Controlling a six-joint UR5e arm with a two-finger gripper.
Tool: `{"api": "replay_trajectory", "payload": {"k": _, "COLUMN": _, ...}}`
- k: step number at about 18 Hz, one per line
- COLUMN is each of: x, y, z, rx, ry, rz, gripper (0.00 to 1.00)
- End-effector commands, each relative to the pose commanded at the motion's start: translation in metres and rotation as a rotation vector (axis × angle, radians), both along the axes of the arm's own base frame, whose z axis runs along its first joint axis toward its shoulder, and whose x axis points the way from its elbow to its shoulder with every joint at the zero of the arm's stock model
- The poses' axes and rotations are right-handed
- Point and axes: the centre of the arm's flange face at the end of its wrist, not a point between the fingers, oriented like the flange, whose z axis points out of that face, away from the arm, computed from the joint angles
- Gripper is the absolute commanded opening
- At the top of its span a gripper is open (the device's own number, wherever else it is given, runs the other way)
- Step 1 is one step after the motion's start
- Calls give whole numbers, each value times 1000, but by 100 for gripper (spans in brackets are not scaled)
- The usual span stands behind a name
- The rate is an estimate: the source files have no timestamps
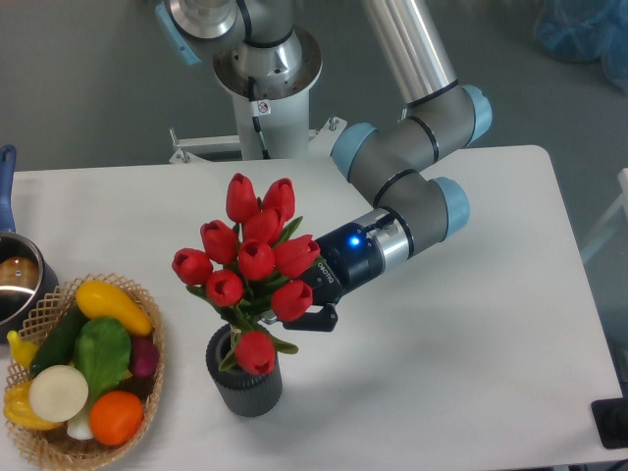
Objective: Insert the flowers into the vase
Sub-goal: 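Lower the tulip stems into the black vase opening, then push the tulip bunch further down into the vase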
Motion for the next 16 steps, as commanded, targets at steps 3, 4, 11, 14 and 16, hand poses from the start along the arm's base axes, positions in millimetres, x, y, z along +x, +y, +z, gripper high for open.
{"api": "replay_trajectory", "payload": {"k": 3, "x": 0, "y": 0, "z": -8, "rx": -7, "ry": -8, "rz": 1, "gripper": 12}}
{"api": "replay_trajectory", "payload": {"k": 4, "x": 1, "y": -1, "z": -12, "rx": -10, "ry": -13, "rz": 1, "gripper": 12}}
{"api": "replay_trajectory", "payload": {"k": 11, "x": 4, "y": -4, "z": -47, "rx": -13, "ry": -9, "rz": 13, "gripper": 12}}
{"api": "replay_trajectory", "payload": {"k": 14, "x": 8, "y": -6, "z": -63, "rx": -6, "ry": 2, "rz": 19, "gripper": 12}}
{"api": "replay_trajectory", "payload": {"k": 16, "x": 7, "y": -6, "z": -67, "rx": -6, "ry": 4, "rz": 21, "gripper": 12}}
